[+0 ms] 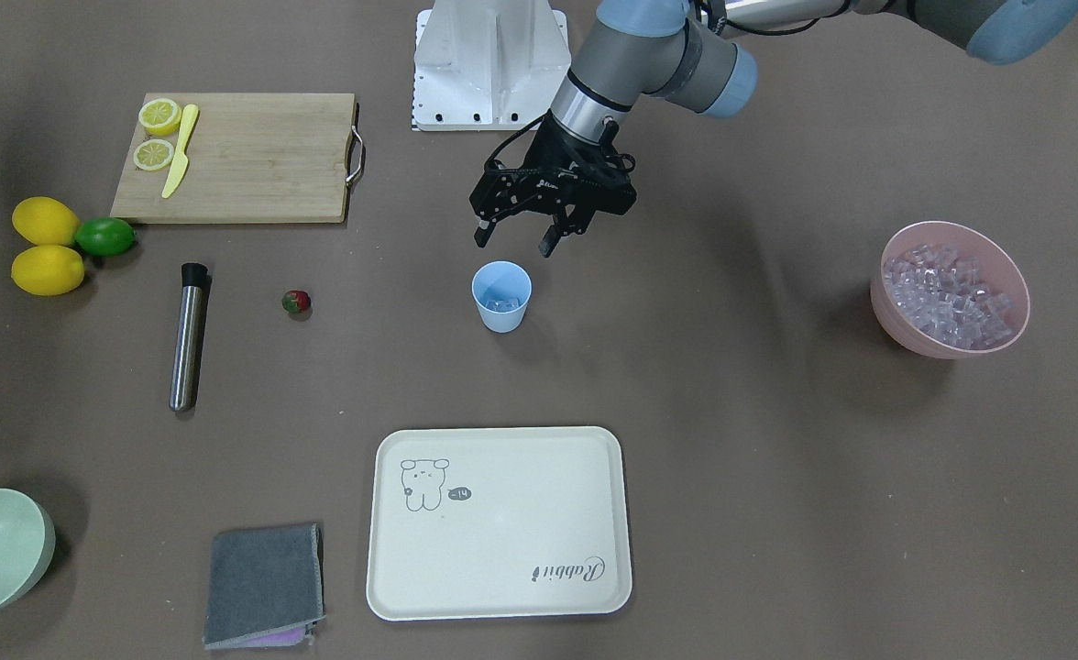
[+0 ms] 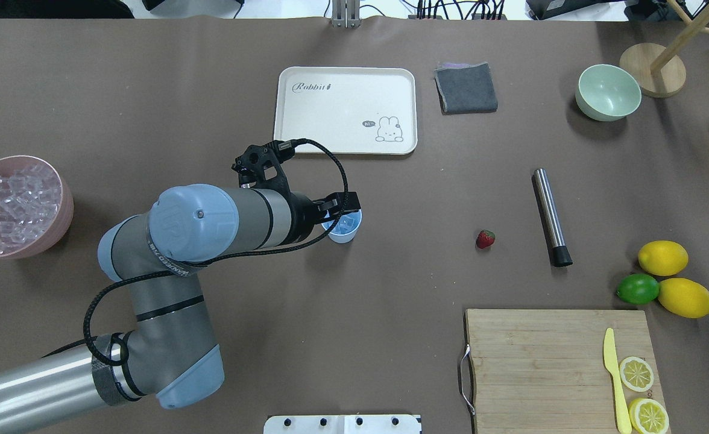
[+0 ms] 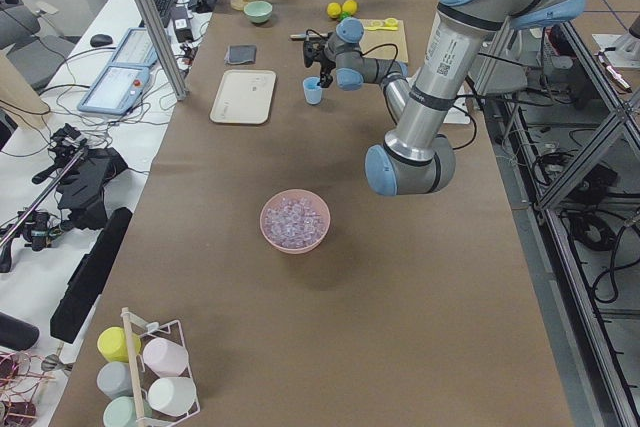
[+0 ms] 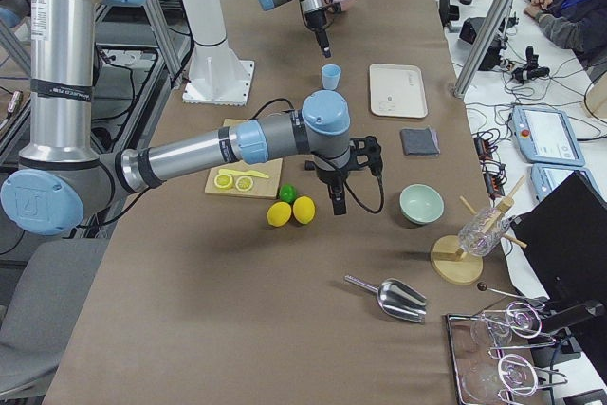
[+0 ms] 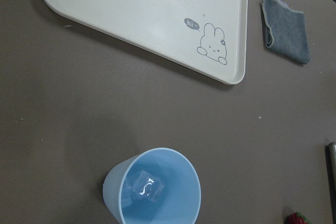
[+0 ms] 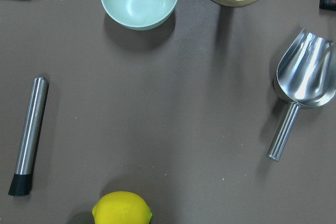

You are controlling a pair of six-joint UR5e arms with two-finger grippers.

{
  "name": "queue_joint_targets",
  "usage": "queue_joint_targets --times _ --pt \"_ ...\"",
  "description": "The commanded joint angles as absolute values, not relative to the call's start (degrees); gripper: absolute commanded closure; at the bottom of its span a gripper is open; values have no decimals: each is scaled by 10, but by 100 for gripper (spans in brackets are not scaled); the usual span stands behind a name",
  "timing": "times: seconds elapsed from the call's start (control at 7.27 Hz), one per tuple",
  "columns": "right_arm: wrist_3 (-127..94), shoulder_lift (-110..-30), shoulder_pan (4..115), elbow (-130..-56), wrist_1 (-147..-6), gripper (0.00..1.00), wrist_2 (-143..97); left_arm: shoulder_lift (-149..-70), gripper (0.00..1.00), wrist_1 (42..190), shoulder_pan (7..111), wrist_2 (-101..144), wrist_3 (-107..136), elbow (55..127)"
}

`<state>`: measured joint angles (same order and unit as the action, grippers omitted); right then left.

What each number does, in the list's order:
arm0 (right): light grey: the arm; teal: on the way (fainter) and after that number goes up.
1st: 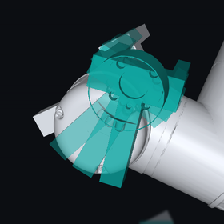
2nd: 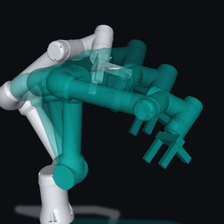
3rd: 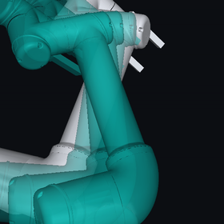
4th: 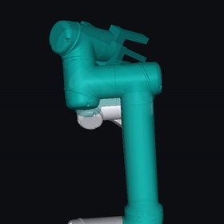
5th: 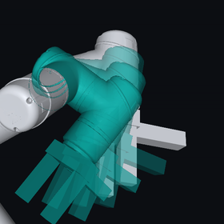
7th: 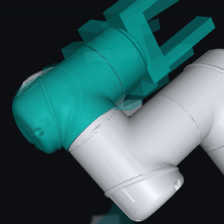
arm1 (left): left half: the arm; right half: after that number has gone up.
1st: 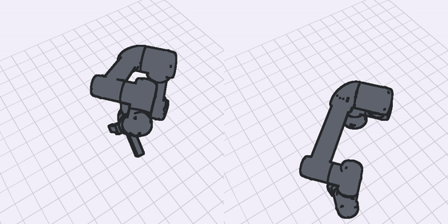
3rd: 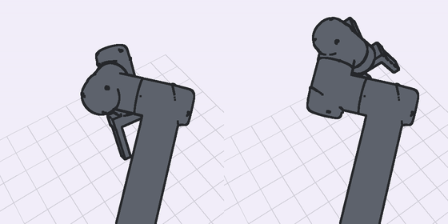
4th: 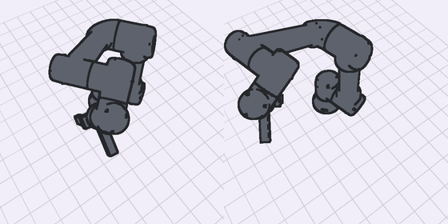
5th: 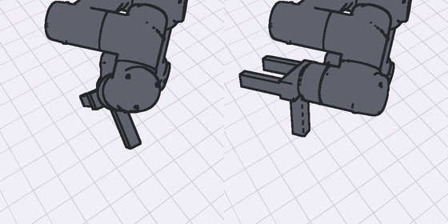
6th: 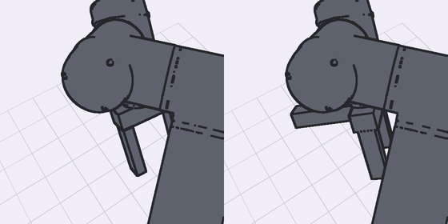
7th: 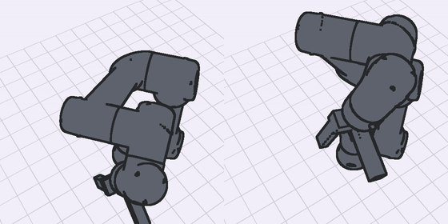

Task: Mash ice and strawberries in cup
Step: 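Lift the ice cube with the left gripper, carry it into the blue cup, release, then withdraw the left gripper from the cup back toward the ice bowl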

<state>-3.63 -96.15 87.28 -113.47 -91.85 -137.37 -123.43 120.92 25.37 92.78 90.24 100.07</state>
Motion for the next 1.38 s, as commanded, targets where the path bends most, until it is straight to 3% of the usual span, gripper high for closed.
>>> queue_joint_targets --times 0.0,0.28,0.55,0.69,0.96,1.24 --pt "-40 -962 873 -1136 -918 0 -1374 -1225 2 1196 264 934 897 1011" --pt "-44 -961 873 -1139 -918 0 -1374 -1143 1 1108 294 994 758 1111" --pt "-44 -961 873 -1139 -918 0 -1375 -1086 0 984 415 1109 579 1166" --pt "-44 -961 873 -1138 -918 0 -1375 -1020 0 959 465 1136 463 1199" --pt "-49 -960 873 -1140 -918 0 -1376 -902 0 960 621 1233 227 1207" --pt "-120 -952 840 -1162 -918 0 -1374 -843 0 961 756 1242 26 1167"
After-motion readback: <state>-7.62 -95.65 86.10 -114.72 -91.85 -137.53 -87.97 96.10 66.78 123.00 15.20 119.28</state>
